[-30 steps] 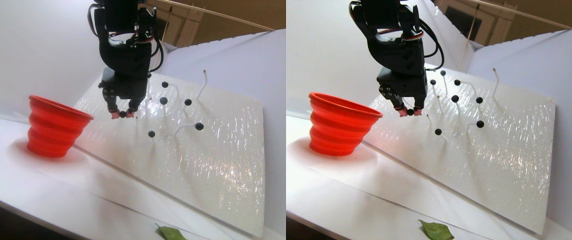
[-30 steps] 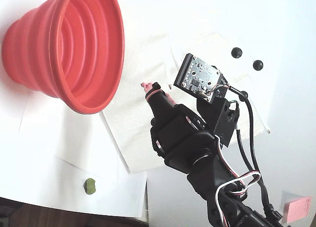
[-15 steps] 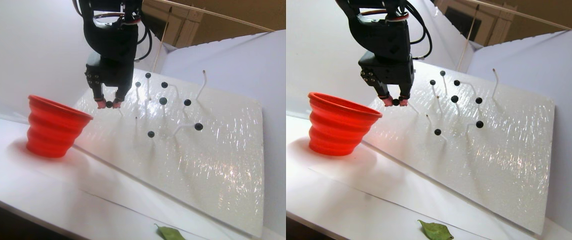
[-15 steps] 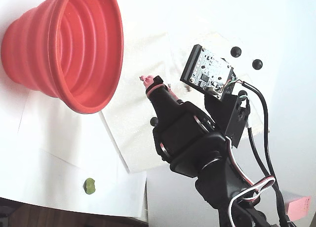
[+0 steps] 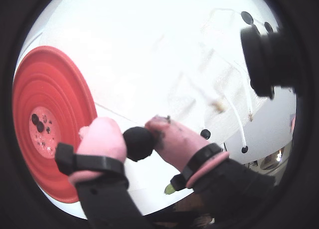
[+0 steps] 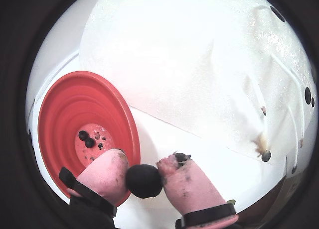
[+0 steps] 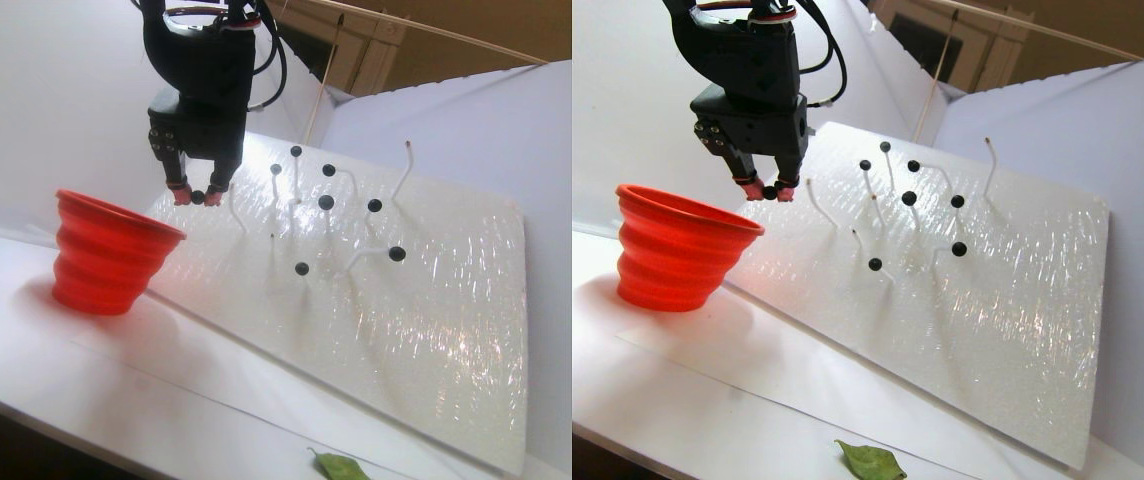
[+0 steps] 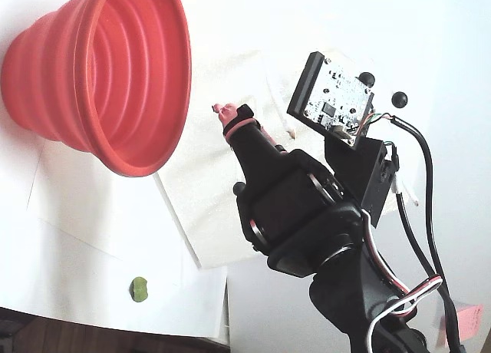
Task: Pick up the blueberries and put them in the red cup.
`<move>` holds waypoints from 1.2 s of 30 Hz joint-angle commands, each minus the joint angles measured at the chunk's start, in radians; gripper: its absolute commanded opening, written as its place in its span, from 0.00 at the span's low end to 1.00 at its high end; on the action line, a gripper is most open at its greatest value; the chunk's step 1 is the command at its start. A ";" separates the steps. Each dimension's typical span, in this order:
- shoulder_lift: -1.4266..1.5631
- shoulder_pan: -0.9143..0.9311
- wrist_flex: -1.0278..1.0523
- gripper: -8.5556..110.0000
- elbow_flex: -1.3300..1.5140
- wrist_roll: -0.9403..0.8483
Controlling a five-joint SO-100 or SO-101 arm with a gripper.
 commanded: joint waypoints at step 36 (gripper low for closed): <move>0.144 -0.095 0.018 0.22 0.012 0.146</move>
